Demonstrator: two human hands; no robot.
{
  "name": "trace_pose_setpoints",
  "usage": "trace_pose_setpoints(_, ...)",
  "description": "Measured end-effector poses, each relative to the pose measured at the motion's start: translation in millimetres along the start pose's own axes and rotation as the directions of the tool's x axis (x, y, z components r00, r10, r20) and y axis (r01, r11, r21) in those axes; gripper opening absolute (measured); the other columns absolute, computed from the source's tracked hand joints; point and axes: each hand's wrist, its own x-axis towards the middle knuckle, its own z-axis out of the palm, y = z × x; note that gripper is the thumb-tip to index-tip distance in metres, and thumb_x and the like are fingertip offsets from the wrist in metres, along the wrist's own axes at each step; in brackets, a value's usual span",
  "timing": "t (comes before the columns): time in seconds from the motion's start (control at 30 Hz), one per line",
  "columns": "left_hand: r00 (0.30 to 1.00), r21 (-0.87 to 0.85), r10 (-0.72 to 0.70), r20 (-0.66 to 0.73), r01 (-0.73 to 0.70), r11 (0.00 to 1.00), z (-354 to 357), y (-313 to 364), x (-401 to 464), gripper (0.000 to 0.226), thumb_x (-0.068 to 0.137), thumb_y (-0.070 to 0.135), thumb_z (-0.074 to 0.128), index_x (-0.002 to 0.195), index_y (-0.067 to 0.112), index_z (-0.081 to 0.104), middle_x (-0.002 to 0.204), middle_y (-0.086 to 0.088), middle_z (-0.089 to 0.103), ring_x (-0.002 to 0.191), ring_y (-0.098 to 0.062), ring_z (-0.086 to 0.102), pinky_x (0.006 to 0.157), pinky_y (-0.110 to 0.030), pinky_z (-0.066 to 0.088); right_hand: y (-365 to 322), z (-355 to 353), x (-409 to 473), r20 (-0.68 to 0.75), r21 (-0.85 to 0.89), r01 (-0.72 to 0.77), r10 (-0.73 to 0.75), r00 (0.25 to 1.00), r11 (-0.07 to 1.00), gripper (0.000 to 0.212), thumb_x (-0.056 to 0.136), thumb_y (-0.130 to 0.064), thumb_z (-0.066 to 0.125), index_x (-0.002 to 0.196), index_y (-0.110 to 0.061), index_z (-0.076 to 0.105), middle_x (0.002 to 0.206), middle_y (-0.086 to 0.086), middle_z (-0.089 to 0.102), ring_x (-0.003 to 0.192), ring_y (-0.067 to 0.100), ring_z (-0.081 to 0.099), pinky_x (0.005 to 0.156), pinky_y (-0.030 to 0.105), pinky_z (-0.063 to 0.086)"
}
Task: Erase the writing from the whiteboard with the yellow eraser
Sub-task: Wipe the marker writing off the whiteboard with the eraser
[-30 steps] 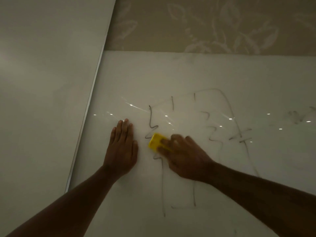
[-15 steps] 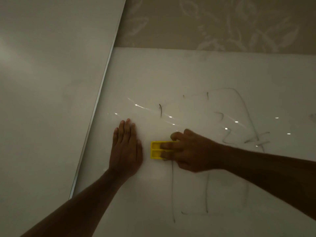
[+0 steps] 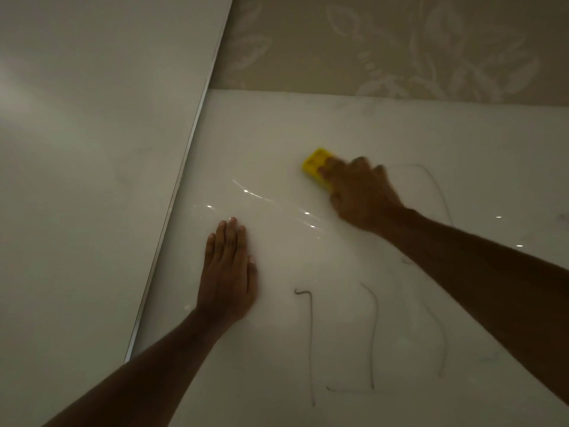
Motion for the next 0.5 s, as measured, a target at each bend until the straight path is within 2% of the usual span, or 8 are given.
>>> trace_pose_setpoints(0.1,1.0,0.004,-0.009,0.018,0.009,1.0,0,1,0,0.06,0.102,0.021,0.036,0.152,-0.012,0.037,0.161,-0.033,0.033,0.153,-0.049,0.027,0.124,-0.063,0.025,11,-4,-6,0.011,0.062,-0.372,0.372,0.928,0.926,0.061,0.094,-0.028,0.049,0.152,-0.038,0.033,0.16,-0.003,0.033,0.113,0.04,0.045,0.09,0.05,0.04)
trace_pose_setpoints(0.13,1.0,0.004,-0.004,0.03,0.004,1.0,0,1,1,0.061,0.102,0.021,0.036,0.152,-0.012,0.037,0.161,-0.034,0.033,0.153,-0.049,0.027,0.123,-0.064,0.026,3,-1,-16,0.04,0.073,-0.311,0.309,0.95,0.948,0.062,0.092,-0.03,0.046,0.152,-0.04,0.032,0.156,0.0,0.038,0.109,0.04,0.047,0.088,0.049,0.043)
trace_pose_setpoints(0.2,0.999,0.006,0.02,0.042,-0.02,1.0,0,-1,5,0.061,0.101,0.022,0.035,0.152,-0.013,0.038,0.161,-0.034,0.034,0.152,-0.05,0.028,0.123,-0.064,0.026,-17,9,-47,0.107,0.006,0.079,-0.079,0.991,0.997,0.063,0.089,-0.036,0.04,0.152,-0.042,0.031,0.153,0.0,0.044,0.104,0.035,0.049,0.08,0.044,0.046)
trace_pose_setpoints(0.27,0.996,0.006,0.066,0.056,-0.067,0.998,-1,1,13,0.061,0.101,0.022,0.034,0.151,-0.013,0.039,0.161,-0.033,0.034,0.152,-0.05,0.028,0.123,-0.063,0.026,-15,11,-72,0.124,-0.039,0.416,-0.409,0.904,0.908,0.062,0.091,-0.037,0.041,0.153,-0.038,0.034,0.158,-0.005,0.039,0.105,0.03,0.05,0.074,0.038,0.042)
trace_pose_setpoints(0.3,0.994,0.0,0.093,0.061,-0.093,0.996,0,5,19,0.06,0.101,0.021,0.034,0.151,-0.012,0.04,0.161,-0.033,0.034,0.152,-0.05,0.028,0.124,-0.062,0.025,0,6,-73,0.107,-0.029,0.431,-0.426,0.898,0.902,0.064,0.092,-0.036,0.044,0.154,-0.038,0.032,0.161,-0.007,0.035,0.106,0.029,0.05,0.073,0.038,0.042)
trace_pose_setpoints(0.33,0.991,-0.007,0.117,0.068,-0.116,0.993,1,8,25,0.06,0.102,0.021,0.033,0.151,-0.012,0.04,0.162,-0.032,0.034,0.152,-0.049,0.028,0.124,-0.062,0.025,18,2,-69,0.08,-0.048,0.333,-0.329,0.941,0.942,0.066,0.091,-0.035,0.045,0.155,-0.04,0.028,0.163,-0.009,0.031,0.106,0.03,0.051,0.076,0.04,0.043)
trace_pose_setpoints(0.4,0.984,-0.021,0.162,0.075,-0.161,0.987,3,18,38,0.059,0.102,0.021,0.033,0.151,-0.011,0.041,0.162,-0.03,0.035,0.152,-0.048,0.029,0.123,-0.061,0.026,62,-2,-62,-0.006,-0.006,-0.131,0.131,0.991,0.991,0.067,0.092,-0.03,0.047,0.155,-0.039,0.027,0.163,-0.008,0.03,0.109,0.035,0.05,0.085,0.045,0.044)
trace_pose_setpoints(0.5,0.978,-0.046,0.188,0.09,-0.184,0.982,8,30,49,0.059,0.102,0.022,0.034,0.151,-0.01,0.042,0.162,-0.029,0.036,0.152,-0.047,0.031,0.123,-0.062,0.027,102,-18,-58,-0.037,0.123,-0.685,0.693,0.72,0.718,0.058,0.095,-0.024,0.05,0.151,-0.031,0.037,0.161,-0.002,0.032,0.114,0.041,0.044,0.092,0.049,0.038)
